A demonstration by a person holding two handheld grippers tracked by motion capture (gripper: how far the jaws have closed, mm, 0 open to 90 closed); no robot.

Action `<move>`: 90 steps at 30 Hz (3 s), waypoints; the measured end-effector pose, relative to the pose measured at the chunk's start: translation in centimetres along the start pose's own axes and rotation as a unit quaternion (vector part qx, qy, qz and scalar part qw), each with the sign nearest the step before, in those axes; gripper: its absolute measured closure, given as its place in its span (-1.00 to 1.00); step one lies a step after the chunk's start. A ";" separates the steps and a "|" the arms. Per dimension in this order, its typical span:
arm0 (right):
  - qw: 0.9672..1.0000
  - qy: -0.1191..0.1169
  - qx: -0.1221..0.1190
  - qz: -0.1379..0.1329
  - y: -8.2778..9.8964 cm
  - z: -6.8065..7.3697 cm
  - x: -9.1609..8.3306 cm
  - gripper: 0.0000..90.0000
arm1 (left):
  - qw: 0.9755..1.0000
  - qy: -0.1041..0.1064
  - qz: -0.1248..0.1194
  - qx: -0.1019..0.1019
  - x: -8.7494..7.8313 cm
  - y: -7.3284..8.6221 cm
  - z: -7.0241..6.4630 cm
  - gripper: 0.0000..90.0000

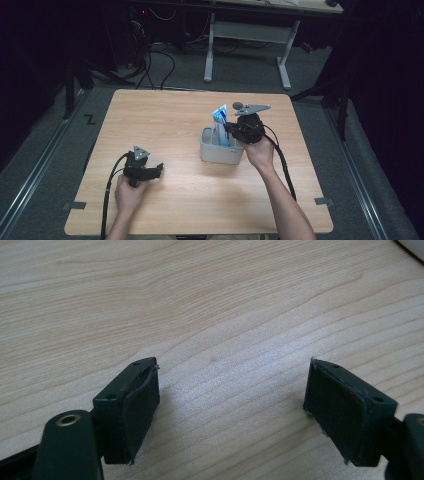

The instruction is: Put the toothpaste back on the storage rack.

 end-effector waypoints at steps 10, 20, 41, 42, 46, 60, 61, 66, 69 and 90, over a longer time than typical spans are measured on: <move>1.000 0.008 -0.005 0.029 0.8 0.0 1.4 0.90 | 1.000 0.000 0.000 0.000 0.0 0.0 0.0 -0.50; 1.000 -0.006 0.010 0.022 0.8 -0.1 1.5 0.89 | 1.000 0.000 0.000 0.000 0.0 0.0 0.0 -0.50; 1.000 0.005 0.026 -0.013 0.2 -0.9 -0.2 0.08 | 1.000 0.000 0.000 0.000 0.0 0.0 0.0 -0.50; 1.000 0.005 0.026 -0.013 0.2 -0.9 -0.2 0.08 | 1.000 0.000 0.000 0.000 0.0 0.0 0.0 -0.50; 0.999 0.008 0.031 -0.025 0.2 -1.3 -1.0 0.08 | 1.000 0.000 0.000 0.000 0.0 0.0 0.0 -0.50; 0.998 -0.003 0.043 -0.049 0.1 -1.9 -3.3 0.04 | 1.000 0.000 0.000 0.000 0.0 0.0 0.0 -0.50; 0.998 -0.002 0.039 -0.052 0.1 -1.9 -3.7 0.04 | 1.000 0.000 0.000 0.000 0.0 0.0 0.0 -0.50; 0.997 0.015 0.027 -0.072 0.1 -1.8 -4.7 0.05 | 1.000 0.000 0.000 0.000 0.0 0.0 0.0 -0.50; 0.997 0.017 0.027 -0.075 0.1 -2.1 -4.8 0.05 | 1.000 0.000 0.000 0.000 0.0 0.0 0.0 -0.50; 0.993 0.040 0.036 -0.103 1.2 -3.7 -7.4 0.04 | 1.000 0.000 0.000 -0.001 0.0 0.0 0.0 -0.51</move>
Point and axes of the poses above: each handheld gripper's, and its own axes: x roughly forward along the jaws, y roughly out of its underside, z roughly to its left, the point moved 5 cm from there along x, roughly forward along the jaws, and after that the axes turned 15 degrees about x, right-handed, at the moved point
